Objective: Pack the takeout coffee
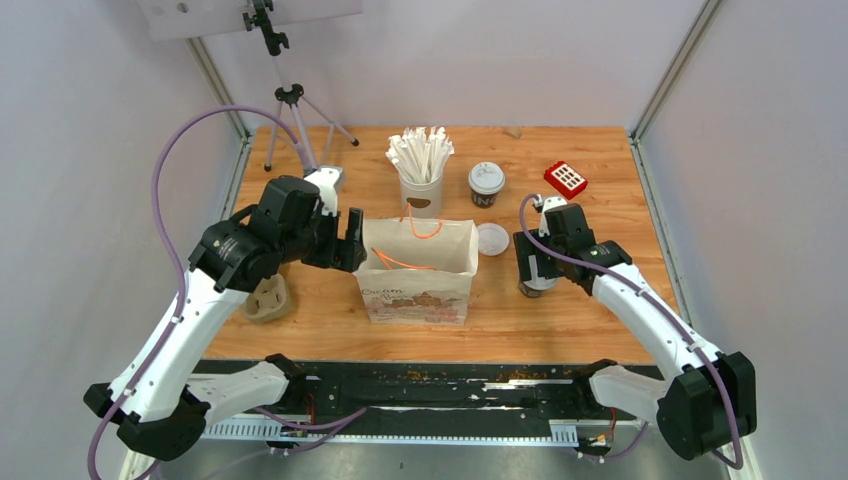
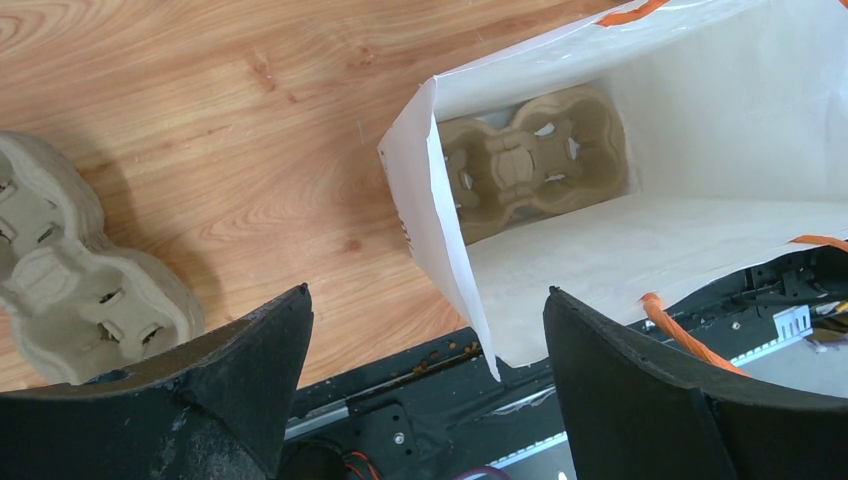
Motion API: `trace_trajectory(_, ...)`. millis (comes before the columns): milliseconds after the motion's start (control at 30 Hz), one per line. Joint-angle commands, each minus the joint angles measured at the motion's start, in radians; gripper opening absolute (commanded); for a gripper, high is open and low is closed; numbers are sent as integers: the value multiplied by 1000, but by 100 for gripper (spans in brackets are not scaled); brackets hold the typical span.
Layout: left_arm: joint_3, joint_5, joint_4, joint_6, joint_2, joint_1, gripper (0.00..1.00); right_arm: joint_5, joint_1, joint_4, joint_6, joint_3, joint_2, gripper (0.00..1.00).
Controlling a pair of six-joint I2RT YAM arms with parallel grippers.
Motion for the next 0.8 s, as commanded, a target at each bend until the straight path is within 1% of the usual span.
trace_trajectory(0, -4, 4, 24, -10, -23, 0, 92, 26, 16, 26, 5, 42, 2, 90)
trace_trajectory(267, -21, -11, 20, -28, -51, -1, 92, 34, 23, 45, 4, 35, 18, 82)
trace_trajectory(533, -6, -28, -4, -24, -47, -1, 91, 73, 32, 38, 5, 27, 33, 81)
trace_trajectory(700, 24, -38, -16, -22, -33, -1, 90, 64, 34, 22, 2, 46, 17, 74)
trace_trajectory(767, 37, -32, -17, -35, -24, -1, 89, 55, 34, 0, 1, 76, 9, 73)
